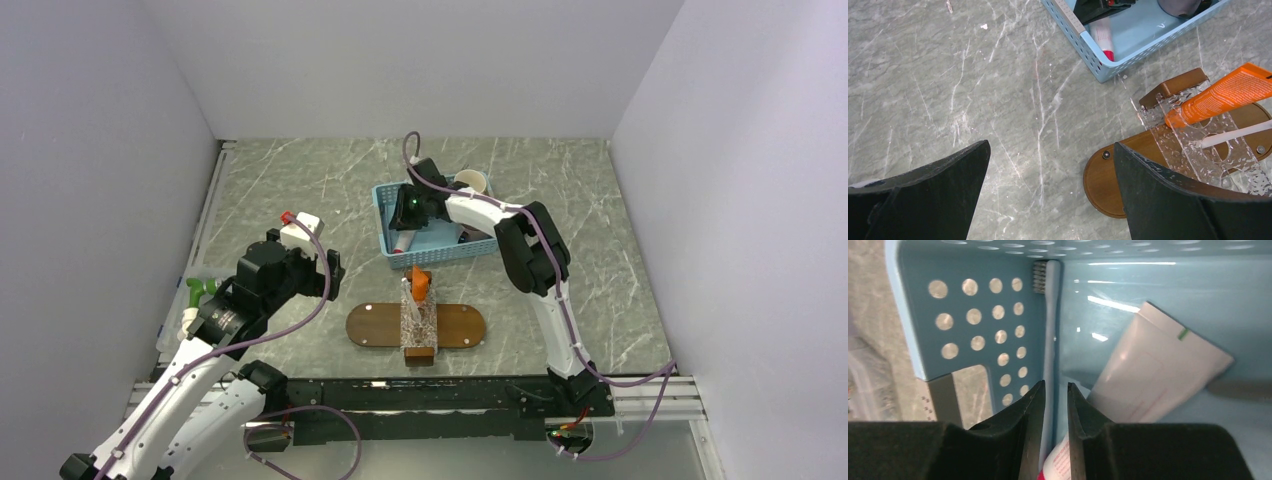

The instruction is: Prepare toiletry sets of a toothbrush and toothpaste on the tray

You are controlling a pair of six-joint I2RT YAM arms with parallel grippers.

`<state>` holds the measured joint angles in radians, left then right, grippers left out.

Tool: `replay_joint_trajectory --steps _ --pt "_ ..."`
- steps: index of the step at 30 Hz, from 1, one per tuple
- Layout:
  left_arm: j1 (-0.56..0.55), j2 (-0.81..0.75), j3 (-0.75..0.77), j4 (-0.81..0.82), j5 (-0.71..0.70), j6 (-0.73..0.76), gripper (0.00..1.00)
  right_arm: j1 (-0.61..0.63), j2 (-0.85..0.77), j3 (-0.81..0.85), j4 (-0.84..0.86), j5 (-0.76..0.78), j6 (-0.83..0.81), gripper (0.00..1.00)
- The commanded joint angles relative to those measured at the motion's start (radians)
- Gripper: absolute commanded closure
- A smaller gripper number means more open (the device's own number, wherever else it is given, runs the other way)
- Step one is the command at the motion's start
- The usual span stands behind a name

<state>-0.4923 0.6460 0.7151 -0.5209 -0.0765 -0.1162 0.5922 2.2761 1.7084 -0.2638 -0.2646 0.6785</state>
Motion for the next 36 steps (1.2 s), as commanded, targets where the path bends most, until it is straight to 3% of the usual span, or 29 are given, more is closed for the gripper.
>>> replay_joint_trajectory --steps 1,5,17,36 --pt "0.004 0.001 0.027 0.025 -0.004 0.013 0.01 0.015 -0.044 0.051 -0.106 0.143 -0.107 0.73" --pt "0.005 -0.004 0.026 0.027 -0.004 0.013 0.01 0.042 -0.058 0.064 -0.112 0.189 -0.142 0.70" --pt "0.005 -0.009 0.025 0.025 -0.001 0.012 0.01 0.054 -0.091 0.019 0.001 0.097 -0.056 0.64" --pt "0.006 -0.007 0.024 0.028 0.006 0.012 0.01 0.105 0.008 0.102 -0.102 0.229 -0.126 0.64"
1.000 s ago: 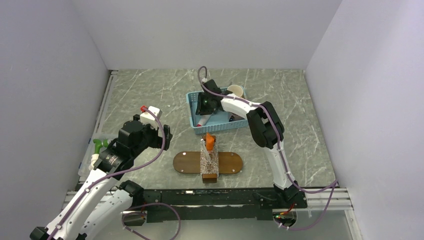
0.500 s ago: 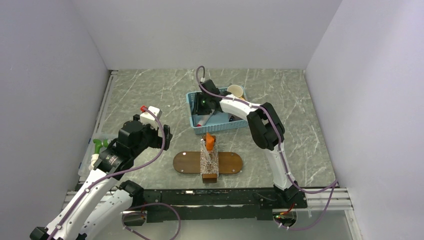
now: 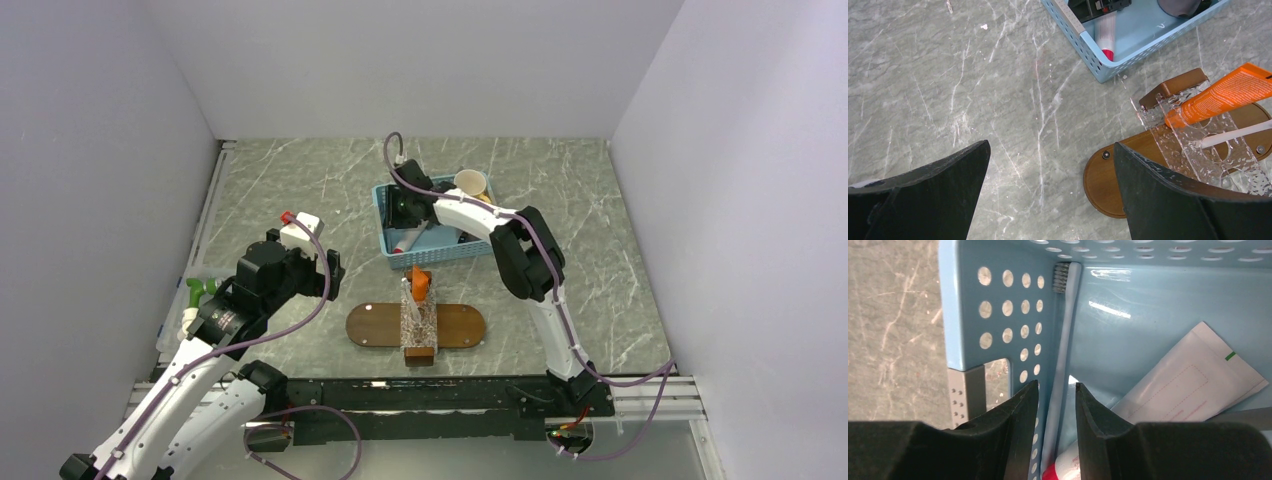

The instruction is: Prepare toiletry sets of a toothbrush and toothpaste on the tray

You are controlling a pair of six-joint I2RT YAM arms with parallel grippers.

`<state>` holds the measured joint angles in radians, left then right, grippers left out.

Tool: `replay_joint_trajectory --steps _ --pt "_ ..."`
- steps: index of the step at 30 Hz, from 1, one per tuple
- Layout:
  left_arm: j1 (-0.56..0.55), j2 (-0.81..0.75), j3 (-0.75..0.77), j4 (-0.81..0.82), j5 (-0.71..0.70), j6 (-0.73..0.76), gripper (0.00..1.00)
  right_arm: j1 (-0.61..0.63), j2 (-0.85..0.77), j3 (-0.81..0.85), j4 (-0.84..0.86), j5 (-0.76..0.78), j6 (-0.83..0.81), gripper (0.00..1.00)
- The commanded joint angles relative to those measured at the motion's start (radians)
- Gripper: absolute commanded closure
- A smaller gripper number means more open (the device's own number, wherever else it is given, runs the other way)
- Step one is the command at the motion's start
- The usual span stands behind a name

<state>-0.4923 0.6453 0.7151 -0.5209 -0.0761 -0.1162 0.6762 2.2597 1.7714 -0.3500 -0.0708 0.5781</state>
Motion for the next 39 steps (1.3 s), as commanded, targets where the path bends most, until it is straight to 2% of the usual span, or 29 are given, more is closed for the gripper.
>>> replay_joint_trajectory --steps 1,5,8,13,16,19,22,29,39 --pt "0.005 -0.006 0.024 0.028 0.006 0.012 0.01 0.021 0.021 0.035 -0.013 0.039 -0.025 0.64" --pt "0.005 -0.003 0.024 0.029 0.008 0.013 0.01 0.021 -0.022 0.006 -0.002 0.067 -0.027 0.64" --pt "0.006 -0.002 0.024 0.031 0.010 0.013 0.01 0.021 -0.080 -0.017 -0.010 0.151 -0.036 0.63" --pt "0.006 0.000 0.024 0.032 0.014 0.015 0.01 0.019 -0.199 -0.092 -0.003 0.289 -0.029 0.59" --pt "0.006 -0.001 0.024 0.035 0.019 0.015 0.01 0.019 -0.252 -0.138 0.004 0.330 -0.018 0.58" --pt "0.007 -0.003 0.024 0.036 0.020 0.015 0.01 0.020 -0.302 -0.185 0.019 0.370 -0.001 0.51" --pt "0.007 -0.004 0.023 0.036 0.022 0.015 0.01 0.019 -0.336 -0.222 0.017 0.422 0.020 0.50" --pt "0.008 -0.005 0.024 0.036 0.024 0.015 0.01 0.018 -0.322 -0.205 -0.051 0.569 0.110 0.43" --pt "0.008 -0.009 0.023 0.038 0.026 0.015 0.01 0.001 -0.205 -0.127 -0.093 0.620 0.202 0.41"
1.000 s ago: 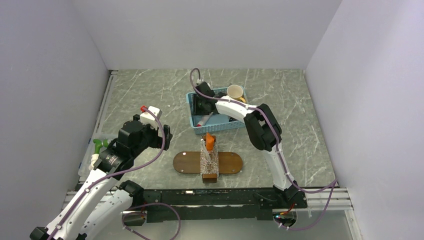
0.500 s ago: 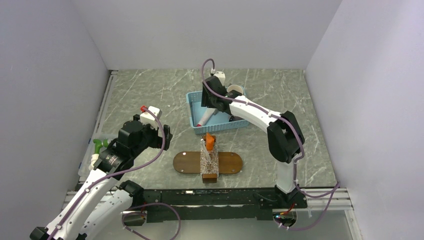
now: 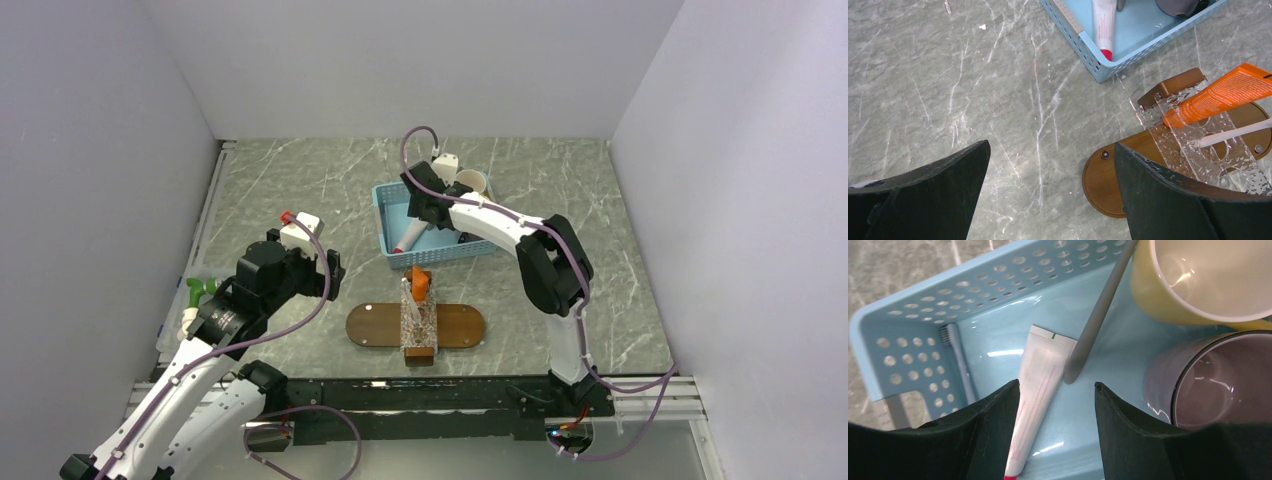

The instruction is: Prepare toiletry sets of a toothbrush and toothpaste on the tray

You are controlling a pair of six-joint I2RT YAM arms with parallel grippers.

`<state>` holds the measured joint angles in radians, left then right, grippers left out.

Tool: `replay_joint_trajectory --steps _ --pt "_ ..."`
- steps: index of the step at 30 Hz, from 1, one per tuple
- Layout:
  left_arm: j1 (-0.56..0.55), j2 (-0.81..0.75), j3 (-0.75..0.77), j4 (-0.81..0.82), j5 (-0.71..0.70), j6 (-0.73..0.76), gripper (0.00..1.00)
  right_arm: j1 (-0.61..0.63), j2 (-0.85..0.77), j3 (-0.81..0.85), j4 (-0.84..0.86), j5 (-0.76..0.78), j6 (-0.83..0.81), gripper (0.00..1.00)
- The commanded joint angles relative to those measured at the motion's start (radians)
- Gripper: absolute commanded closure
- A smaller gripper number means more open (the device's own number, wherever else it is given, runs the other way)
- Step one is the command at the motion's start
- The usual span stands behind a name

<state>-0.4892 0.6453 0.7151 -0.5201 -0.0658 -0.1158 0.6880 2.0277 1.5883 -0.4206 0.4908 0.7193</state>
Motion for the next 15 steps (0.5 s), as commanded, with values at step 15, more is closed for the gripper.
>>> replay_joint_trajectory --steps 15 --pt "0.006 -0.004 0.022 0.038 0.015 0.016 0.01 -0.040 0.153 0.164 -0.057 0.132 0.105 0.45"
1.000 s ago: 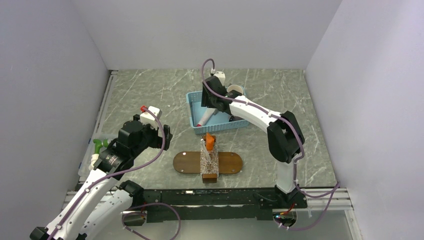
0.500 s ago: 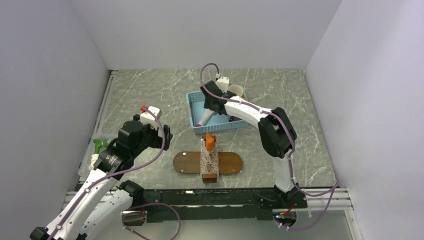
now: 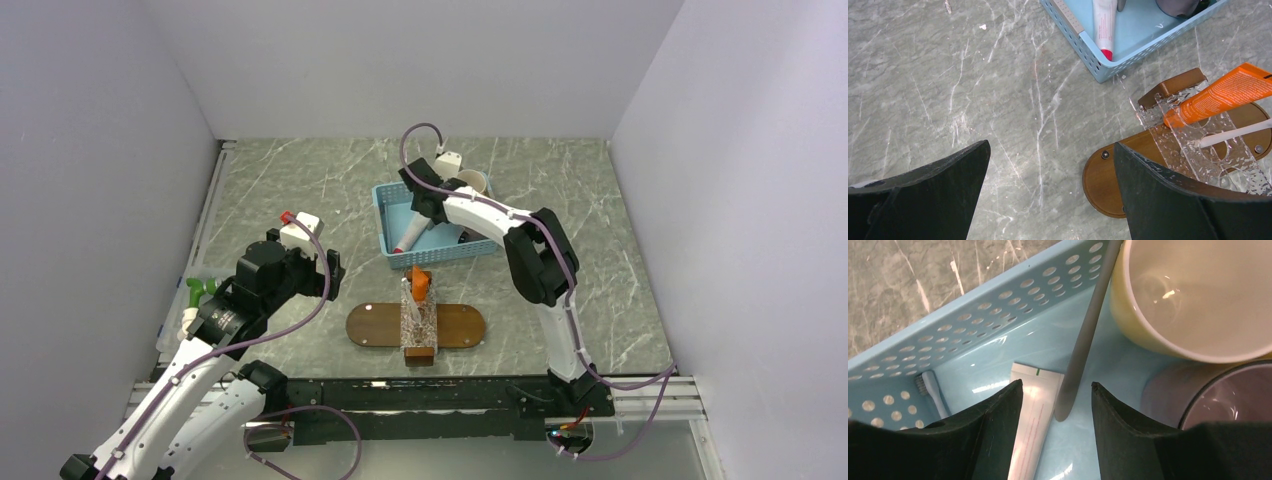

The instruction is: Prepare toiletry sets of a toothbrush and toothpaste on the tray

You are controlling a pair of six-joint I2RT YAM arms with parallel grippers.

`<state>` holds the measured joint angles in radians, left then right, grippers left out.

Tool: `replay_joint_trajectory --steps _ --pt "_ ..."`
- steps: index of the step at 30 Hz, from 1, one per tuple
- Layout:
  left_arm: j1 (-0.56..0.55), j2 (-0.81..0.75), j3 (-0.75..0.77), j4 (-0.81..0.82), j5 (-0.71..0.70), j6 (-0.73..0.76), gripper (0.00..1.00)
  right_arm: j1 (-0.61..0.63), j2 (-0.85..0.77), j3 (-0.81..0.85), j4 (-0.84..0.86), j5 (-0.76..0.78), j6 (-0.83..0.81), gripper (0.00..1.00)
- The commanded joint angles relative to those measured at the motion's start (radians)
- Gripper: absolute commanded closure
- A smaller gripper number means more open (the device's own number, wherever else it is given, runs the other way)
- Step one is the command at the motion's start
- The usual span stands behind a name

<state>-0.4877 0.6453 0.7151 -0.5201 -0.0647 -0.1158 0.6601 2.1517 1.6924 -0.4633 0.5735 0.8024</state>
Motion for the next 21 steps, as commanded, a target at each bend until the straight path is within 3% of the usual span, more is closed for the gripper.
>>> replay_joint_trajectory --steps 1,8,21 --pt "0.004 -0.003 0.021 0.038 0.014 0.017 0.01 -0.014 0.037 0.070 -0.022 0.050 0.024 0.46" --pt "0.005 0.007 0.022 0.038 0.013 0.018 0.01 -0.023 0.069 0.093 -0.031 0.069 0.020 0.48" --pt "0.005 0.022 0.024 0.038 0.016 0.018 0.01 -0.039 0.075 0.094 -0.002 0.053 -0.011 0.73"
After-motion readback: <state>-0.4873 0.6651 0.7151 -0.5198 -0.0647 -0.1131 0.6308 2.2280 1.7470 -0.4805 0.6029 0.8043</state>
